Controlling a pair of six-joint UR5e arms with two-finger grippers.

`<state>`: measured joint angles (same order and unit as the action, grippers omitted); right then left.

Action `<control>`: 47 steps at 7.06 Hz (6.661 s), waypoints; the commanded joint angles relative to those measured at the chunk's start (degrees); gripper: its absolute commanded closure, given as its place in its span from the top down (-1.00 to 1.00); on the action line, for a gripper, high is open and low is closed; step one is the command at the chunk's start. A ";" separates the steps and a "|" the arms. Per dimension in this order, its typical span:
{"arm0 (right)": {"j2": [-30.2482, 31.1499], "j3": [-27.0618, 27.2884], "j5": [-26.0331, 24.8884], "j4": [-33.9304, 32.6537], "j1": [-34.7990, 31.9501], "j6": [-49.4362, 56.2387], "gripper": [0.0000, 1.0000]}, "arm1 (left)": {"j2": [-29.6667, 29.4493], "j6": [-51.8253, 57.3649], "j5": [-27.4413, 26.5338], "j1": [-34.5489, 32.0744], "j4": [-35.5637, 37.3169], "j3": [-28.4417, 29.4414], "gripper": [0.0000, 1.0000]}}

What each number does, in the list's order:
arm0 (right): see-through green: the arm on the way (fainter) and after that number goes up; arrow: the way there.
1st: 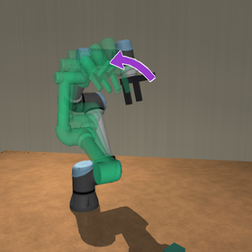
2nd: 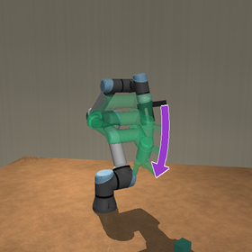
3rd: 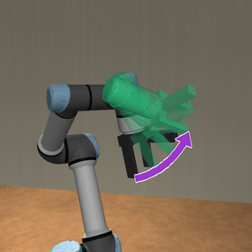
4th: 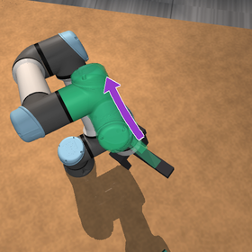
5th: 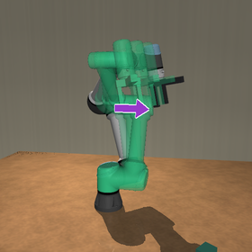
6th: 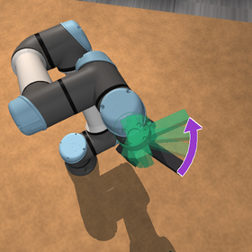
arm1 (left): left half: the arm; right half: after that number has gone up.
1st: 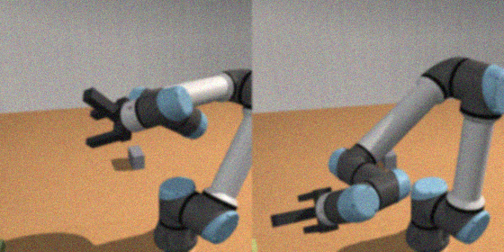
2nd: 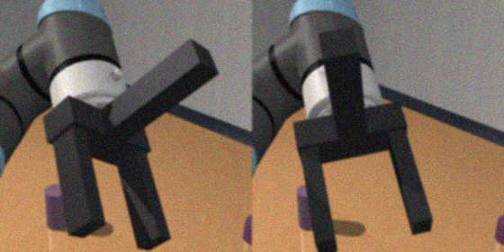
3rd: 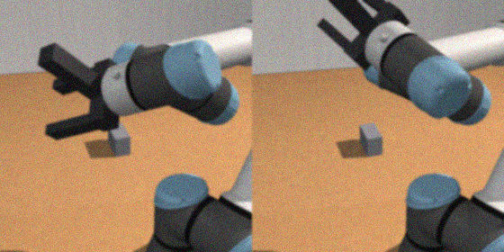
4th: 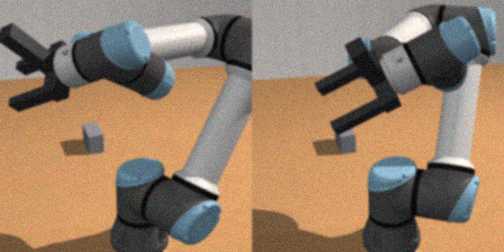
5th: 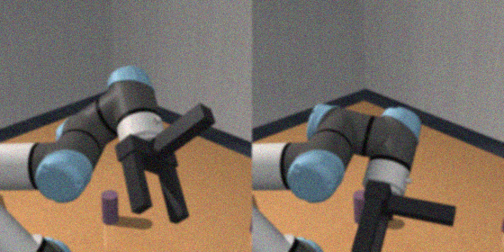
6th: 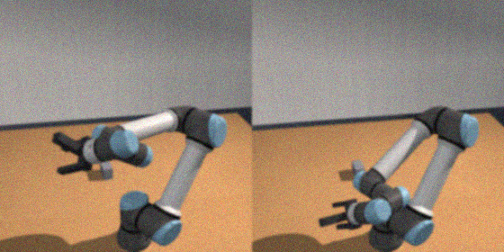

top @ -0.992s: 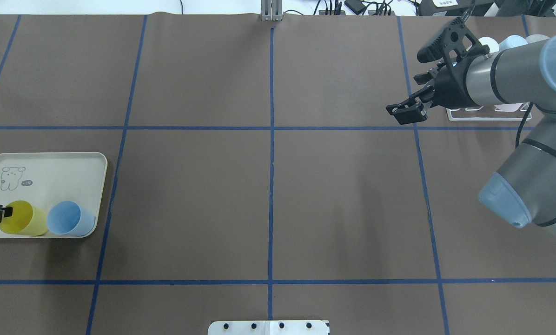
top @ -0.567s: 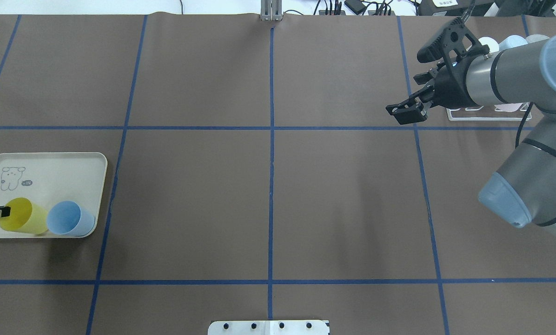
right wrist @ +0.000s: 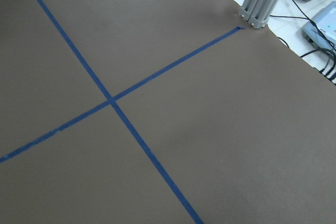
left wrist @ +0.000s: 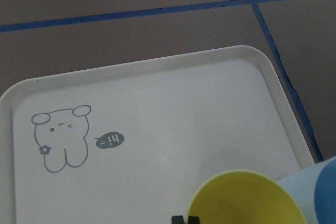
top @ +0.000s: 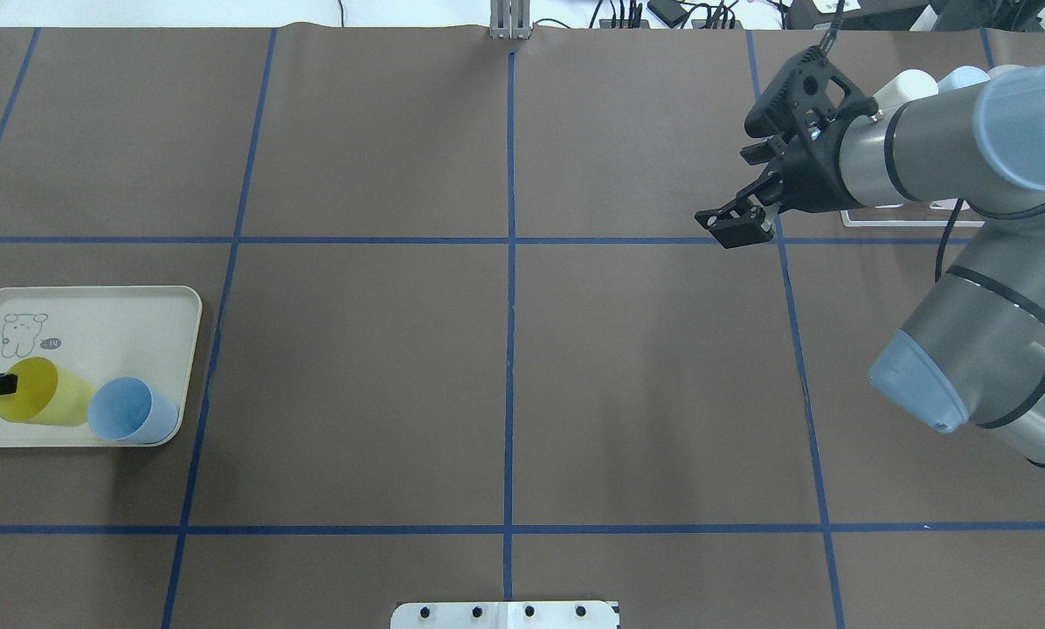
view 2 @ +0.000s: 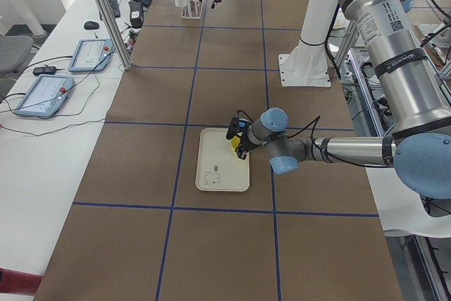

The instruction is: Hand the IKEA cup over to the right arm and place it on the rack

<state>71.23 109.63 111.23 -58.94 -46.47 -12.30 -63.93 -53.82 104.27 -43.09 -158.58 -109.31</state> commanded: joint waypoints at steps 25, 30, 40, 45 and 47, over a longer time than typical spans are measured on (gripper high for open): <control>-12.52 -13.39 -17.10 38.91 24.50 -0.36 0.97 | -40.40 -31.08 11.13 5.29 14.18 -5.39 -1.00; -12.52 -13.30 -17.10 38.91 24.23 -0.62 -0.47 | -40.48 -31.08 11.22 5.29 14.18 -5.21 0.51; -12.25 7.94 -16.40 -24.80 9.42 15.41 -1.00 | -18.55 17.78 12.80 -16.02 42.57 -19.45 1.00; -8.85 14.21 -22.59 -49.68 -5.55 63.01 -0.82 | -13.32 37.04 17.54 -26.61 42.31 -16.81 1.00; -1.57 13.86 -35.77 -50.04 -5.39 74.66 -0.84 | -13.50 36.86 17.64 -26.61 42.30 -16.90 1.00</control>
<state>65.25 123.68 82.56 -108.59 -51.65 55.00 -77.35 -16.90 121.68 -69.65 -116.26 -126.19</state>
